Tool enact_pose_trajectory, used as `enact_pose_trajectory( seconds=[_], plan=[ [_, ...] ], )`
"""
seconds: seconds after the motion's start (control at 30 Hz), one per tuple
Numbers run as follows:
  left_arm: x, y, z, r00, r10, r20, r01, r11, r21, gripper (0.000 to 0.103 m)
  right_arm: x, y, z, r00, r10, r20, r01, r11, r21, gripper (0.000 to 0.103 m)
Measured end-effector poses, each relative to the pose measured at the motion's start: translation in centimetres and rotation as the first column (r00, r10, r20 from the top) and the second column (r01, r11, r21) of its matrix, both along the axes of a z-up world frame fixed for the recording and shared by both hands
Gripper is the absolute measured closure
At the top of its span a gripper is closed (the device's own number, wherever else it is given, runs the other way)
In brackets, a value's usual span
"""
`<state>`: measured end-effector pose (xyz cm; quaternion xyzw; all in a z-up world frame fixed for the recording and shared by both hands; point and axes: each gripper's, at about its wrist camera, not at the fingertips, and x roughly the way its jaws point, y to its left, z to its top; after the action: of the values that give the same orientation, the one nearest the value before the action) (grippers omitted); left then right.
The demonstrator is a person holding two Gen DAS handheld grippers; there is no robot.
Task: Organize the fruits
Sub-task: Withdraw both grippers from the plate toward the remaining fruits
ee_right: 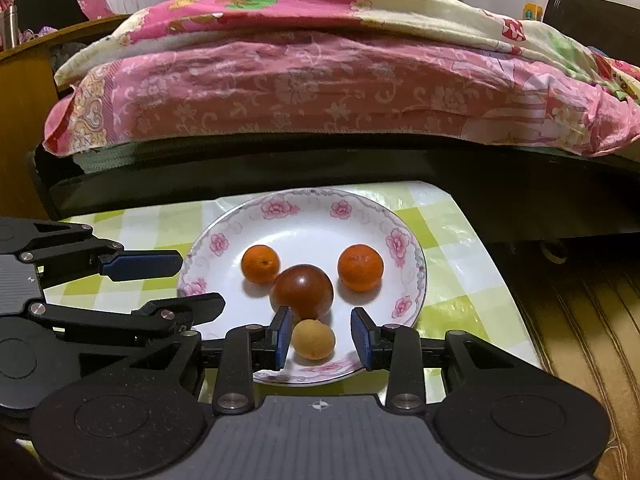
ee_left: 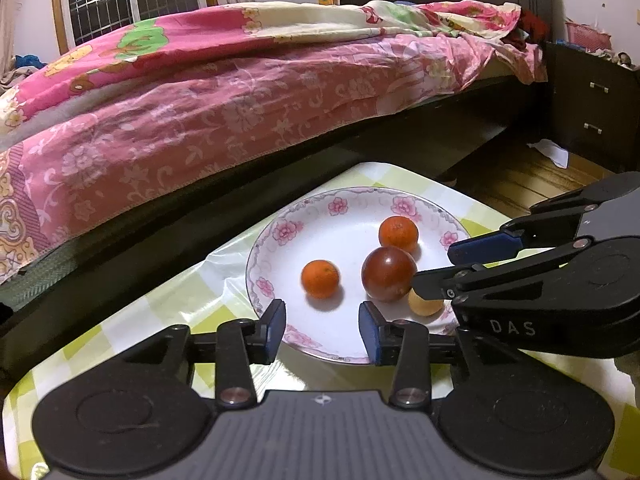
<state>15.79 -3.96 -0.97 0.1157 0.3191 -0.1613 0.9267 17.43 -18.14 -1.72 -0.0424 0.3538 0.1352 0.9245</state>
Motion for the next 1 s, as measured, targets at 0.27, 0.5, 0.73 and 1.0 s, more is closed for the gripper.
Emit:
enact_pose_trajectory(
  seconds=[0.27,0.5,0.73,1.0],
  plan=[
    [-1.3,0.8,0.4,1.0,0.004,-0.01,-0.003,1.0,0.002,0.055,-1.0,0.4,0.5,1.0,0.024,-0.005,-0.024,1.0,0.014,0.072],
    [-2.4,1.8,0.7,1.0,0.012,-0.019,-0.012,1.0,0.002,0.054,-2.0,1.0,0.8,0.999,0.054,-0.011,-0.053,0.998,0.018,0.072],
    [-3.6,3.2,0.7,0.999,0.025,-0.044,-0.025,1.0,0.003,0.054,-3.3,1.8,0.7,0.995,0.096,-0.034,-0.095,0.995,0.027,0.072],
    [-5.4,5.1,0.8,0.997,0.04,-0.069,-0.04,0.999,0.009,0.053,-5.5,3.3,0.3,0.982,0.174,-0.068,-0.172,0.985,0.031,0.072]
  ],
)
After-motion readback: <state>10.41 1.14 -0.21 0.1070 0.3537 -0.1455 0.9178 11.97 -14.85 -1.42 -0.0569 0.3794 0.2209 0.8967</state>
